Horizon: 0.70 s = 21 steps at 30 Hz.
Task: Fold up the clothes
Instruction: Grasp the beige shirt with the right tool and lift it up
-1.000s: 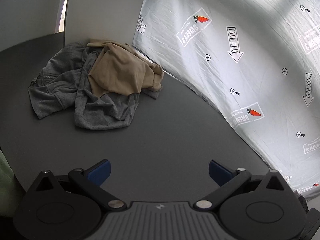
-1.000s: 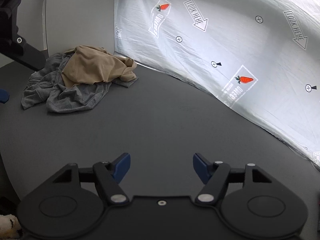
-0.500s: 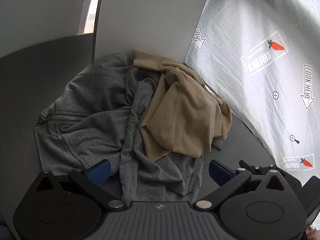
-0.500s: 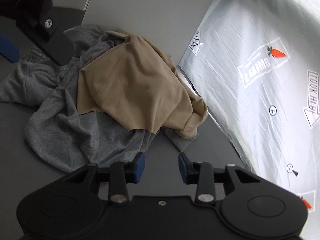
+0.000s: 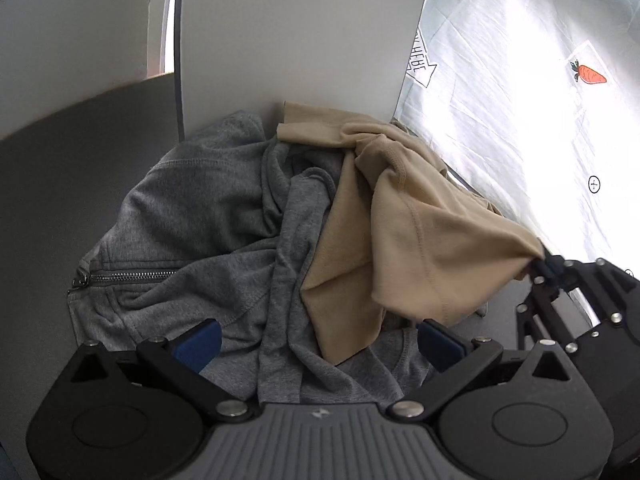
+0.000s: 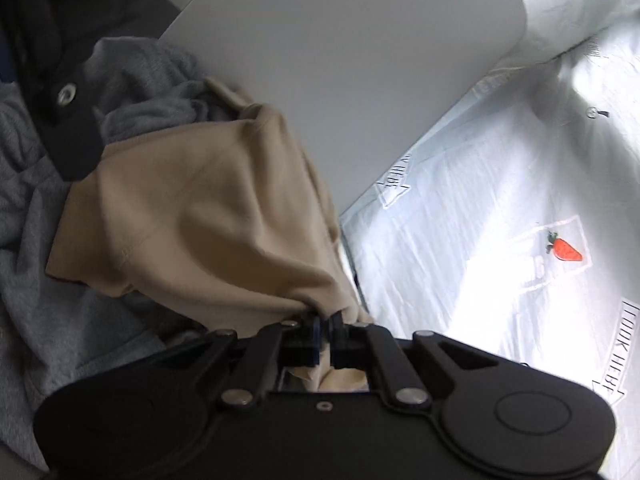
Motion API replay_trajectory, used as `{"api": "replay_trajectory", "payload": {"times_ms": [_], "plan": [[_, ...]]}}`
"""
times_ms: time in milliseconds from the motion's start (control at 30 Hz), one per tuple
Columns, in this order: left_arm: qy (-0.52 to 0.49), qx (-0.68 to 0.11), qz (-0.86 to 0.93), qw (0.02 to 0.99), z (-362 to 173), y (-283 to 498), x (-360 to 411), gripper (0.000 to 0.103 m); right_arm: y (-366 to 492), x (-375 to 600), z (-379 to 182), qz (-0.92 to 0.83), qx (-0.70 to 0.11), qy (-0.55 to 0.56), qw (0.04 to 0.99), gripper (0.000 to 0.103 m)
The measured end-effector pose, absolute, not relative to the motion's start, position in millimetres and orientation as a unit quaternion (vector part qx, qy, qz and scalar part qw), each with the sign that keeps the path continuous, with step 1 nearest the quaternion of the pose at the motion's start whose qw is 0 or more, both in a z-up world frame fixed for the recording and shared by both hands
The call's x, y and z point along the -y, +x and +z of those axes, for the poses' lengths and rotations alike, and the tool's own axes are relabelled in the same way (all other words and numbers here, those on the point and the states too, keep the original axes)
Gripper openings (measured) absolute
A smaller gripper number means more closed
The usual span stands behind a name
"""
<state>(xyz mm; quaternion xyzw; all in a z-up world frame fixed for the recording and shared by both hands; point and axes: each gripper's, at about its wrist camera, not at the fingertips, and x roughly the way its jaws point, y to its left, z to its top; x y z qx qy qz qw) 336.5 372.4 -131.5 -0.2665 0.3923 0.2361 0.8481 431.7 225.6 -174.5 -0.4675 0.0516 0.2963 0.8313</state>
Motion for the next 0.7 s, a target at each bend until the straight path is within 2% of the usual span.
{"api": "replay_trajectory", "payload": {"times_ms": [200,400,700], "plan": [[-0.127,-0.343,0.219,0.905,-93.4,332.7,-297.7,0.103,422.3,-151.6,-77.0,0.167,0.021,-0.387,0.907,0.003],[-0.009,-0.283,0.183,0.942,-64.1,320.9,-184.8,0.103,372.1,-54.3,9.2,0.065,0.136,-0.341,0.928,0.003],[-0.008,-0.201,0.090,0.975,-9.4,250.9,-12.4,0.103,268.7,125.0,115.5,-0.052,0.237,-0.282,0.928,0.003]]}}
